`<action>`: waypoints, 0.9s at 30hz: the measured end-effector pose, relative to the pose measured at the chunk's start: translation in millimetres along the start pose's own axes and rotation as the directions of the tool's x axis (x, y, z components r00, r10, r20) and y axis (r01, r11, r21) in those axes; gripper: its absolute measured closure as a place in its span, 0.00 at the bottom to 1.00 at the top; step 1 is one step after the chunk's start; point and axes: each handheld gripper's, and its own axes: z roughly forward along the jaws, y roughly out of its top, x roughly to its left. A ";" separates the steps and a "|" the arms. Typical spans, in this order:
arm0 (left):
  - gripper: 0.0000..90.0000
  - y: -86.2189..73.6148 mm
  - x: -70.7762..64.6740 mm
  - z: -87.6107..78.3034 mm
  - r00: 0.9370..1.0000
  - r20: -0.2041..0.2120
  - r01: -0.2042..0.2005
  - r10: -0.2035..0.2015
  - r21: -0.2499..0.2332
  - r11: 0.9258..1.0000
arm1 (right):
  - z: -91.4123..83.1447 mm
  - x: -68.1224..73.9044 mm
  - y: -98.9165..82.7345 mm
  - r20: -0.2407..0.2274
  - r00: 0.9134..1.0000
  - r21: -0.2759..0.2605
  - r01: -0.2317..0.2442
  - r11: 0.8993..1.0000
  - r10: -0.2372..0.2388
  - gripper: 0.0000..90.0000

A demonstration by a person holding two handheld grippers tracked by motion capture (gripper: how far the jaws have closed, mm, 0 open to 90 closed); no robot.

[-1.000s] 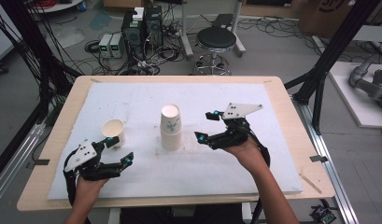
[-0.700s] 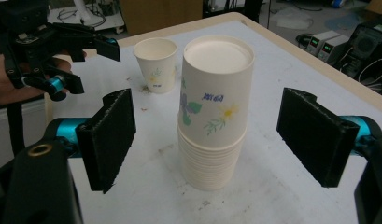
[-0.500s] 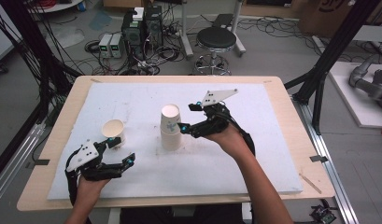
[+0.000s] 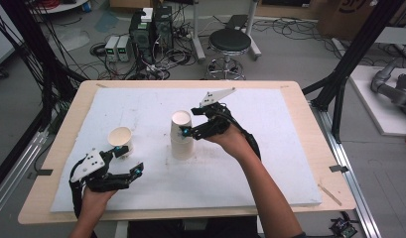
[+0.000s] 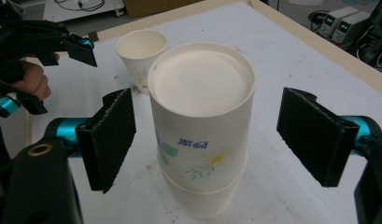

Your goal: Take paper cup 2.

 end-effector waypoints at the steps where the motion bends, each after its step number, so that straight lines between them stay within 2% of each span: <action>1: 0.19 0.0 0.0 0.0 1.000 0.000 0.000 0.000 0.000 1.000 | 1.8 -0.5 0.6 -0.005 1.000 0.003 0.001 1.000 -0.001 0.22; 11: 0.19 -0.1 -0.1 0.1 1.000 0.001 0.001 -0.001 0.000 1.000 | 23.4 -1.2 7.1 -0.032 0.999 0.037 0.018 0.999 -0.017 0.23; 17: 0.20 -0.5 1.1 -1.0 1.000 -0.004 0.004 -0.004 0.000 1.000 | 29.2 -3.3 6.6 -0.039 0.999 0.046 0.004 0.999 -0.002 0.24; 19: 0.20 -0.5 1.3 -1.1 1.000 -0.003 0.006 -0.006 0.001 1.000 | 29.3 -4.1 6.6 -0.050 0.999 0.044 0.011 0.999 -0.009 0.30; 23: 0.20 -0.6 1.3 -0.9 1.000 -0.003 0.006 -0.006 0.004 1.000 | 29.2 -5.6 6.4 -0.055 0.998 0.038 0.004 0.999 -0.002 0.32; 27: 0.20 -0.7 1.6 -0.8 1.000 -0.003 0.005 -0.005 0.003 1.000 | 28.7 -6.2 6.7 -0.057 0.998 0.032 0.020 0.999 -0.018 0.36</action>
